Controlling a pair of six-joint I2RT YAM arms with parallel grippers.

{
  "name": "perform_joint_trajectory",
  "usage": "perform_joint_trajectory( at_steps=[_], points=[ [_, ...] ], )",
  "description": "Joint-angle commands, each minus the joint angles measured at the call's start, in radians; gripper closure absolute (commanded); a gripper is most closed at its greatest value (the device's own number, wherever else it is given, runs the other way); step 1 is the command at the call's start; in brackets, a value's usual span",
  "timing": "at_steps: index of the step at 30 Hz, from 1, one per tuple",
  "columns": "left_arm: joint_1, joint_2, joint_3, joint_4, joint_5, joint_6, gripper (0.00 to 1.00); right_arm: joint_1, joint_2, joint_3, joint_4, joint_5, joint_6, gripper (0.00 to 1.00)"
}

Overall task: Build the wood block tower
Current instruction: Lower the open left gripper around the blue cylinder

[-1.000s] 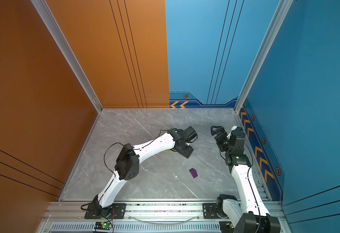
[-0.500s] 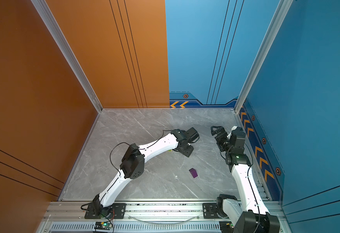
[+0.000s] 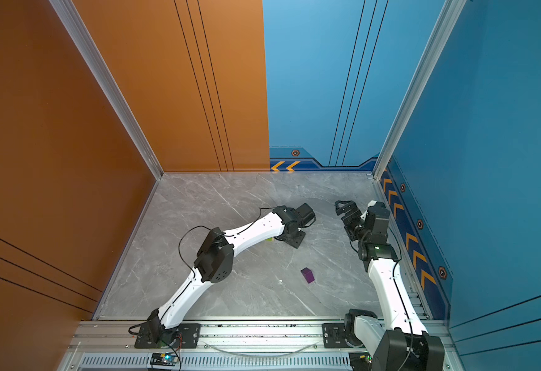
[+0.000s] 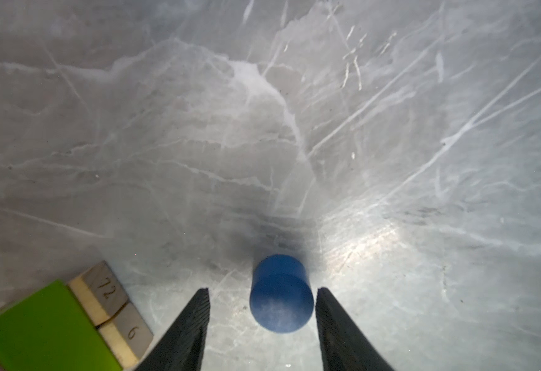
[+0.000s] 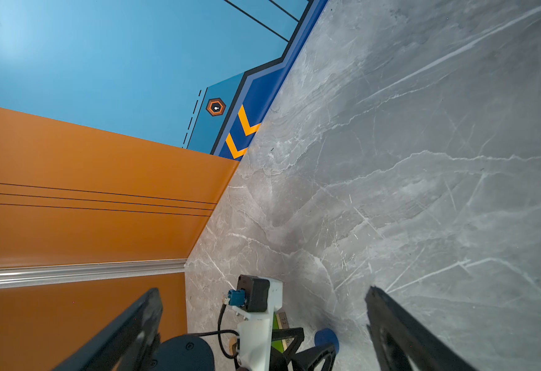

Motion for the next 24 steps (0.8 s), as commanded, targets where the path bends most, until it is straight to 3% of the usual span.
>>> perform_joint_trajectory(
  at_steps=[1, 24],
  points=[
    [0.005, 0.019, 0.034, -0.029, -0.008, -0.013, 0.45, -0.007, 0.008, -0.007, 0.021, -0.015, -0.007, 0.00],
    [0.004, 0.033, 0.043, -0.030, 0.029, -0.009, 0.56, -0.007, 0.026, -0.005, 0.021, -0.020, -0.007, 0.00]
  ],
)
